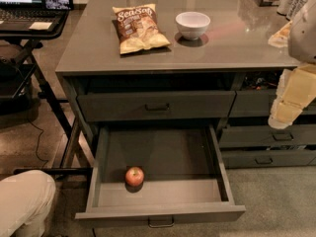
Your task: Pick apple from middle drawer and place on counter
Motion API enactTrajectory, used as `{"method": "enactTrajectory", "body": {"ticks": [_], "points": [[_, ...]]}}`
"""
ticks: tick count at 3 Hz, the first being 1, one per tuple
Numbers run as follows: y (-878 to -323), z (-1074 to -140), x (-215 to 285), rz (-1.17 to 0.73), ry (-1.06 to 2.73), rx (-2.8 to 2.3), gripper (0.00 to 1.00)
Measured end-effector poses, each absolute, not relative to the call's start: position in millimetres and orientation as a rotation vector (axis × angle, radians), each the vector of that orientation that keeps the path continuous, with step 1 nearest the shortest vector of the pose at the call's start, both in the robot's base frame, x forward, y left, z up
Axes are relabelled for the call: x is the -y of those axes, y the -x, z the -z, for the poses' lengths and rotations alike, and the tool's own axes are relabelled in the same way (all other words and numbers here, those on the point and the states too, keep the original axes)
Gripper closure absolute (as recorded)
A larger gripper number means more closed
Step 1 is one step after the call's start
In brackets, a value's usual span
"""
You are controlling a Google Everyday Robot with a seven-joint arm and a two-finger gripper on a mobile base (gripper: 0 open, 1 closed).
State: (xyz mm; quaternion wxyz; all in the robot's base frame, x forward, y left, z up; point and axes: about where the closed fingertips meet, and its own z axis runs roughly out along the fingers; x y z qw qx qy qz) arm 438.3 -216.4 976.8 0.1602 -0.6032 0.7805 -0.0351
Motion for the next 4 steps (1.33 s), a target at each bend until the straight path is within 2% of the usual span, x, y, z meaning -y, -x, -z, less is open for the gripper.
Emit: {"method": "enactTrajectory", "body": {"ticks": [2,3,4], "points": [[-452.5,-962.6,202.4,0.049,1.688,-2.184,0.00],[-461.7,-919.9,160.3,-0.097,1.646,-2.117,0.00],[-457.5,-840.0,95.8,-0.379,1.628,-2.026,0.00]]}}
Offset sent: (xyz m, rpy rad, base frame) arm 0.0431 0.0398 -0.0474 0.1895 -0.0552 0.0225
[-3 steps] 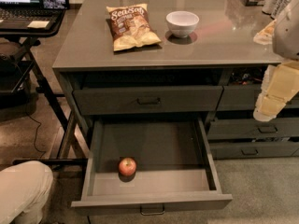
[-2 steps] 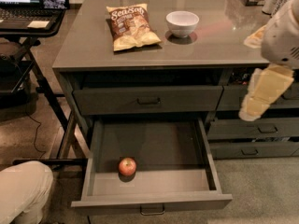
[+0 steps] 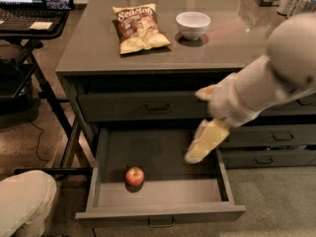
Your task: Pick apple from middle drawer and place on counter
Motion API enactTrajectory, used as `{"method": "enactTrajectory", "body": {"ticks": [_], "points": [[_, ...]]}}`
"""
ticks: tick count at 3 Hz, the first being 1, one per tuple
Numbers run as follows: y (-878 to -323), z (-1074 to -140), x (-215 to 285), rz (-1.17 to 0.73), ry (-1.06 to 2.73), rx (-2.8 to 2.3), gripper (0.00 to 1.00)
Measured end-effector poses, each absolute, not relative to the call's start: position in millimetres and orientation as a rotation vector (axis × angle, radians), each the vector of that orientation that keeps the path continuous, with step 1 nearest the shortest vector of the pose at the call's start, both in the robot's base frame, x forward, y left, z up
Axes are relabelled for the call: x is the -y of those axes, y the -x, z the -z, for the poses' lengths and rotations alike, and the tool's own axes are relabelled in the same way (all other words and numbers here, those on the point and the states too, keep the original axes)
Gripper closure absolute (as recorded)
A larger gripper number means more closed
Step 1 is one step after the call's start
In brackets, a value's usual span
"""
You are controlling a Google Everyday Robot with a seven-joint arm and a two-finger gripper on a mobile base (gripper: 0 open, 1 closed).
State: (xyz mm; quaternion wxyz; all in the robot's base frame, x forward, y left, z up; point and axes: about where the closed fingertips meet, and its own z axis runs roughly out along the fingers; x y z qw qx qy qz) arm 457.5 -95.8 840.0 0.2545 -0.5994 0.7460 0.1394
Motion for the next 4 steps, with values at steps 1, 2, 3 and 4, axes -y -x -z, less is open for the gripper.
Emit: {"method": "enactTrajectory", "body": {"ticks": [1,2,3,4], "points": [[-443.7,-771.4,26.9,-0.669,1.575,-1.874,0.00],[-450.6,-773.3,-12.0,-0.713,1.564,-1.763,0.00],[-450.6,-773.3,-12.0,-0.713,1.564,-1.763,0.00],[-459.3,-753.6,-19.1,-0.665,1.563,-1.788,0.00]]}}
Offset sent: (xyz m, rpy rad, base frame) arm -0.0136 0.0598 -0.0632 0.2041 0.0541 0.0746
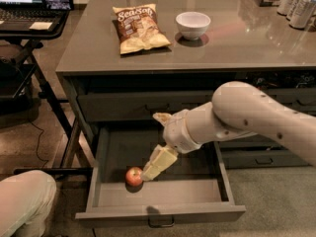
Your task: Pick apple from middle drawer and place on counter
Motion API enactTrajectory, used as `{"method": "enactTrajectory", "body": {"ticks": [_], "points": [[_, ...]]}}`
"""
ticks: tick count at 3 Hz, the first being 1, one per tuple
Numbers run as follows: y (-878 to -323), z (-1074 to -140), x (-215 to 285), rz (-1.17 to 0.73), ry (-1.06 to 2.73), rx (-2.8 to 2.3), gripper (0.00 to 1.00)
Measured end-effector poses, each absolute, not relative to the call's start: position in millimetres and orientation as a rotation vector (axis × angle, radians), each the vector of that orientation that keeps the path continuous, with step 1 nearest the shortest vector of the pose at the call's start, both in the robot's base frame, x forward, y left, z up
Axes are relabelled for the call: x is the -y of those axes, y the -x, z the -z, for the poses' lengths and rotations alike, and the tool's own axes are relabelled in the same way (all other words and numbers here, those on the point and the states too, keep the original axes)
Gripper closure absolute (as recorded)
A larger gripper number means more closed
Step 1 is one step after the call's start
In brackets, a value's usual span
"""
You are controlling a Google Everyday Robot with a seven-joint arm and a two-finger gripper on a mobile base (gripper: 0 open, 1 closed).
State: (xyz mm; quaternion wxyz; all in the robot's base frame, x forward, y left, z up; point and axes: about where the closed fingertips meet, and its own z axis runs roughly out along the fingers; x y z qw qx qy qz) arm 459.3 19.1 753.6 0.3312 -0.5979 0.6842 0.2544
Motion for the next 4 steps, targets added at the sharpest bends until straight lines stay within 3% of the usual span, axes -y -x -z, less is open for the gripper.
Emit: {"method": "enactTrajectory", "body": {"ticks": [2,4], "points": [[-504.2,-626.8,-44.8,-0.628,1.476,-1.814,0.00],[-584.3,-555.9,-67.3,-0.592,1.407,-1.565,0.00]]}}
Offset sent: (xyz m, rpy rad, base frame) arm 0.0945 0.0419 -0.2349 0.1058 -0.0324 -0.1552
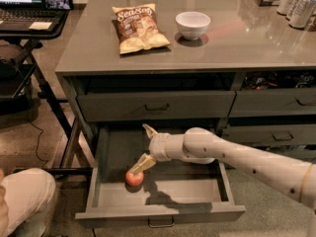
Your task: Pick apple from middle drawer and place on counter
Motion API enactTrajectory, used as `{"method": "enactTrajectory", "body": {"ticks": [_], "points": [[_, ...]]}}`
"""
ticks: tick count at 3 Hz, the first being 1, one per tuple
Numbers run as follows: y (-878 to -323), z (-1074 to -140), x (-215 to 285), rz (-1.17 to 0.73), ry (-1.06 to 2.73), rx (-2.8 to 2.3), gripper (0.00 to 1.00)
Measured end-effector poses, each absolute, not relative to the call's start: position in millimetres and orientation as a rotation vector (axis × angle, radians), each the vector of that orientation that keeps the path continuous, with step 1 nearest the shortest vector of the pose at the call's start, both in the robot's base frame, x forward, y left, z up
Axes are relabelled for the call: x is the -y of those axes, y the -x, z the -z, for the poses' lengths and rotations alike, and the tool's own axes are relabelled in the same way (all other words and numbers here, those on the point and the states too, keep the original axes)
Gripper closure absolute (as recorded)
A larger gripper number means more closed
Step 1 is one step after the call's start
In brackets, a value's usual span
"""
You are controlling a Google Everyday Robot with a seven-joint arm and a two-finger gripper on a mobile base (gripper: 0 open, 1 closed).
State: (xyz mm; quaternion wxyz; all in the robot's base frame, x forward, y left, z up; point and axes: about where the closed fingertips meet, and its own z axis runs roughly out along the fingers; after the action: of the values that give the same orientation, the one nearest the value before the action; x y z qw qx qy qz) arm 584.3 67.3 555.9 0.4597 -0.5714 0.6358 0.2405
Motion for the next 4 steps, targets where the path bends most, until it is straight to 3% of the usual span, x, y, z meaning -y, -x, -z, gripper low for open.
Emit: {"method": "enactTrajectory", "body": {"ticks": [1,2,4], "points": [[-605.9,-506.3,-96.8,-0.659,1.492,-1.412,0.00],[-596.3,-420.2,-145.4,-0.858,1.605,-1.340,0.00],[-590.8,-397.8,-159.4,-0.926,1.647,-1.334,0.00]]}}
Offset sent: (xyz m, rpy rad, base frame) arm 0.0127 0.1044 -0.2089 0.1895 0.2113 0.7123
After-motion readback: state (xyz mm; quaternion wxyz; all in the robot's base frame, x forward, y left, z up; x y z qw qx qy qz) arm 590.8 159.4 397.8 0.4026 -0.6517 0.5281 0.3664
